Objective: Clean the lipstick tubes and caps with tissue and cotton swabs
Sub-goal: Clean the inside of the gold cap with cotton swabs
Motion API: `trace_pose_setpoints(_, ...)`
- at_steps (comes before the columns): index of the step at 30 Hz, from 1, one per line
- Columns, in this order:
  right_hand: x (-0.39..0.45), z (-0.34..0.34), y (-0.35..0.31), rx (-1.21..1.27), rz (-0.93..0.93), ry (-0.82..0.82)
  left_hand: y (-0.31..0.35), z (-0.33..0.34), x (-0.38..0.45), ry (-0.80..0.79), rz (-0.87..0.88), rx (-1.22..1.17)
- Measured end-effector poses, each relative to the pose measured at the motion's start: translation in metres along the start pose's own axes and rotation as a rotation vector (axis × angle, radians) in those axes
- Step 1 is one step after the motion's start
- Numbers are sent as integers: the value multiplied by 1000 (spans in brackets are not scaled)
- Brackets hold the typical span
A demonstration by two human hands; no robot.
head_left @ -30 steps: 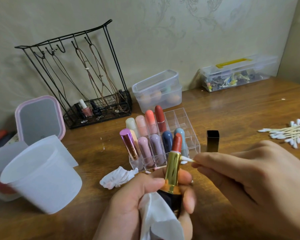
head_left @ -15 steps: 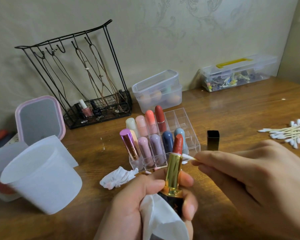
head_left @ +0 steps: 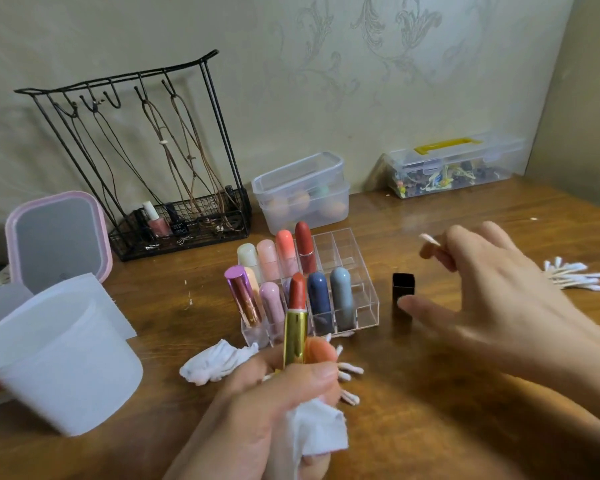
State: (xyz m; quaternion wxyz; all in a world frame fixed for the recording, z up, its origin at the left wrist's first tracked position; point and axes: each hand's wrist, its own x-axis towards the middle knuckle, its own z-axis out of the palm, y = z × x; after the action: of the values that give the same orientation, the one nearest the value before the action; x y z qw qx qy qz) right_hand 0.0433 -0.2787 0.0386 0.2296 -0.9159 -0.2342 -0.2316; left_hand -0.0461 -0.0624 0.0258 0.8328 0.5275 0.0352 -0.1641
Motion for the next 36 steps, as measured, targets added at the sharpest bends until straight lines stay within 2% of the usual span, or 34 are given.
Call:
trace_pose_setpoints(1,1,3,4,-41,-2,-38,1,4,2,17,12,3)
trace_pose_setpoints(4,11,14,14,-111,59,-132,3,4,1,-74,8,-129)
trace_pose_setpoints(7,11,20,9,-79,125,-16,2,1,5,-121,13,-128)
trace_pose_setpoints(8,9,16,7,23,188,58,2,0,6,-109,22,-93)
trace_pose_setpoints(10,1,3,-5,428,249,167,2,-1,7,-45,46,-33)
trace_pose_setpoints(12,-7,-6,-24,865,189,136,3,6,6,-24,74,-59)
trace_pose_setpoints(13,-9,-7,-33,985,144,107,5,10,6,-2,95,-98)
trace_pose_setpoints(16,-14,5,-43,1192,107,6,4,10,7,35,195,12)
trace_pose_setpoints(19,-17,19,-46,1325,133,-76,2,10,4,124,219,117)
trace_pose_setpoints(21,-19,21,-46,1261,93,-105,1,12,2,135,272,118)
trace_pose_setpoints(24,-20,8,-39,1046,18,-144,0,10,4,250,373,179)
trace_pose_setpoints(26,-21,0,-30,1016,26,-183,1,10,4,293,403,229)
trace_pose_setpoints(28,-23,-1,-18,844,41,-194,3,12,2,310,416,262)
trace_pose_setpoints(31,-18,-4,-15,534,-135,-189,2,14,2,325,431,251)
trace_pose_setpoints(34,-17,-4,-21,393,-256,-134,1,13,3,323,398,217)
trace_pose_setpoints(36,-18,0,-21,345,-238,-149,1,13,3,302,384,237)
